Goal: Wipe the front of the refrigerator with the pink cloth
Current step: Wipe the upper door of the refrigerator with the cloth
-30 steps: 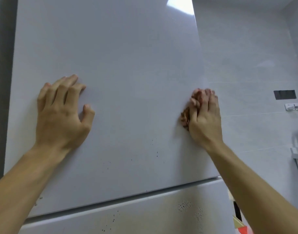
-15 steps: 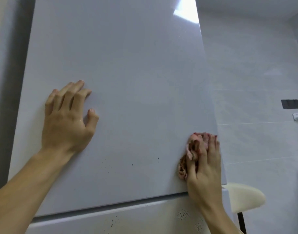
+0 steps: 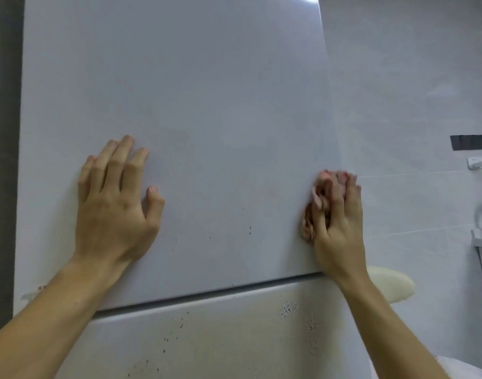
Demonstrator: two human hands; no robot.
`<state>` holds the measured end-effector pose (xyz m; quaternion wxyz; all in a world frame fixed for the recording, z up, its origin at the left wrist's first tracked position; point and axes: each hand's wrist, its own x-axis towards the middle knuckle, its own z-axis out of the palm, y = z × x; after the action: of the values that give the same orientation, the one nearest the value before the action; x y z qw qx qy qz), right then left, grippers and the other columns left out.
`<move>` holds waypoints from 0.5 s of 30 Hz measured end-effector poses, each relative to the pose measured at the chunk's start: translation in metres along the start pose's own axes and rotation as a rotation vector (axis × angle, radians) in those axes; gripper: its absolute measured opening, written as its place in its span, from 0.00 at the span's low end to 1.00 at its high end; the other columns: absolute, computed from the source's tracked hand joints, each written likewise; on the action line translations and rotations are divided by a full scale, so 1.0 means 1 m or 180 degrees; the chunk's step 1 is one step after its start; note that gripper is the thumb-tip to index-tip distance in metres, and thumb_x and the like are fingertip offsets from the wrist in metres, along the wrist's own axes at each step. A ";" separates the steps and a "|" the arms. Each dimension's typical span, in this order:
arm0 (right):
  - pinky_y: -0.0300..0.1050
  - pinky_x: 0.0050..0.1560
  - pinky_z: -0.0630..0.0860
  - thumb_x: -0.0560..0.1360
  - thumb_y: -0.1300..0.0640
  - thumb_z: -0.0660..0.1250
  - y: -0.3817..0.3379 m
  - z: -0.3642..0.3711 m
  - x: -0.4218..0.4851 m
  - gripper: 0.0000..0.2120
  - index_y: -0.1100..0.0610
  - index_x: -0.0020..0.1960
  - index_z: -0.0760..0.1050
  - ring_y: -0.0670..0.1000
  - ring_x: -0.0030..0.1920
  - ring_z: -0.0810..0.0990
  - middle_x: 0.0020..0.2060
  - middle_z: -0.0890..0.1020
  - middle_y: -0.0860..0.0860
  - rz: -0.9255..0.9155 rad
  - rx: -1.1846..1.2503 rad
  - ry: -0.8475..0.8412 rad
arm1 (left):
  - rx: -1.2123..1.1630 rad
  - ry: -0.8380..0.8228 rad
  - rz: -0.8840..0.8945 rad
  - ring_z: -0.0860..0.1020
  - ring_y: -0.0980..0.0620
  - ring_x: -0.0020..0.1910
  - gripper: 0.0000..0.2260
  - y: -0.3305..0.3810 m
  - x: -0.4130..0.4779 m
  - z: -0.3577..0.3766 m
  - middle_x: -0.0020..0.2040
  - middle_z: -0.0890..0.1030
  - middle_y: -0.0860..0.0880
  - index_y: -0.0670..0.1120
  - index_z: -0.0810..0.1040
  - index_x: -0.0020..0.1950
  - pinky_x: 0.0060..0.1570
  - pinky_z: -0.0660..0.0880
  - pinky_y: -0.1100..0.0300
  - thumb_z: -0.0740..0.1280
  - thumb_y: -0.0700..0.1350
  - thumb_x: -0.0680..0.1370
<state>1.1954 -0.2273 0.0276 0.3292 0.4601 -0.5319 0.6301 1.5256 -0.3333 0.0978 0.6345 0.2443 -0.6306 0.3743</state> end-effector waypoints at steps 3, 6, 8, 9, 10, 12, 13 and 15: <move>0.53 0.85 0.44 0.84 0.38 0.50 0.016 0.002 -0.050 0.33 0.46 0.86 0.48 0.45 0.84 0.39 0.85 0.40 0.41 -0.0001 -0.0070 -0.0081 | 0.0084 0.0024 -0.0031 0.62 0.38 0.80 0.26 0.001 -0.002 0.002 0.80 0.67 0.39 0.40 0.68 0.78 0.81 0.52 0.43 0.57 0.49 0.81; 0.55 0.85 0.45 0.83 0.38 0.49 0.014 0.005 -0.049 0.31 0.43 0.85 0.53 0.47 0.85 0.40 0.85 0.43 0.44 0.0015 -0.0153 -0.0029 | 0.0144 0.0050 -0.0021 0.62 0.39 0.81 0.26 0.002 -0.002 0.003 0.81 0.66 0.40 0.41 0.67 0.79 0.82 0.51 0.44 0.57 0.48 0.81; 0.55 0.85 0.45 0.83 0.37 0.49 0.006 0.009 -0.023 0.31 0.43 0.84 0.52 0.51 0.85 0.43 0.86 0.46 0.49 -0.0065 -0.0260 0.0069 | 0.0142 0.0040 -0.0017 0.62 0.39 0.81 0.26 0.002 -0.001 0.003 0.81 0.66 0.40 0.41 0.67 0.79 0.82 0.51 0.44 0.56 0.48 0.82; 0.55 0.85 0.44 0.83 0.37 0.48 0.000 0.010 -0.007 0.31 0.44 0.84 0.52 0.53 0.85 0.44 0.86 0.48 0.52 -0.0089 -0.0282 0.0093 | 0.0153 0.0044 -0.0016 0.62 0.39 0.81 0.26 0.002 -0.001 0.003 0.81 0.66 0.41 0.41 0.67 0.79 0.82 0.51 0.43 0.56 0.49 0.82; 0.54 0.85 0.44 0.83 0.37 0.48 -0.006 0.011 0.010 0.31 0.45 0.84 0.54 0.55 0.85 0.44 0.86 0.49 0.53 -0.0102 -0.0283 0.0124 | 0.0167 0.0050 -0.0013 0.62 0.39 0.81 0.26 0.001 -0.001 0.003 0.81 0.66 0.41 0.41 0.67 0.79 0.82 0.51 0.43 0.56 0.49 0.82; 0.53 0.85 0.44 0.83 0.37 0.50 -0.017 0.012 0.036 0.31 0.46 0.84 0.57 0.54 0.85 0.44 0.86 0.49 0.53 -0.0073 -0.0259 0.0157 | 0.0177 0.0046 -0.0015 0.62 0.39 0.81 0.26 0.001 -0.003 0.004 0.81 0.66 0.41 0.41 0.67 0.79 0.82 0.51 0.43 0.56 0.49 0.82; 0.52 0.85 0.43 0.83 0.38 0.50 -0.020 0.012 0.041 0.31 0.45 0.84 0.57 0.53 0.85 0.44 0.86 0.48 0.52 -0.0038 -0.0239 0.0131 | 0.0165 0.0044 -0.0020 0.62 0.39 0.81 0.26 0.002 -0.002 0.003 0.81 0.66 0.40 0.41 0.67 0.79 0.82 0.51 0.43 0.56 0.49 0.82; 0.51 0.84 0.43 0.83 0.37 0.49 -0.020 0.012 0.036 0.31 0.44 0.84 0.56 0.52 0.85 0.43 0.86 0.47 0.50 -0.0017 -0.0176 0.0069 | 0.0130 0.0024 -0.0051 0.62 0.39 0.81 0.27 0.002 -0.002 0.001 0.81 0.65 0.40 0.41 0.66 0.80 0.82 0.50 0.44 0.57 0.49 0.81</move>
<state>1.2030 -0.2373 0.0686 0.3492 0.4453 -0.5443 0.6193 1.5230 -0.3333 0.0958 0.6347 0.2608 -0.6184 0.3830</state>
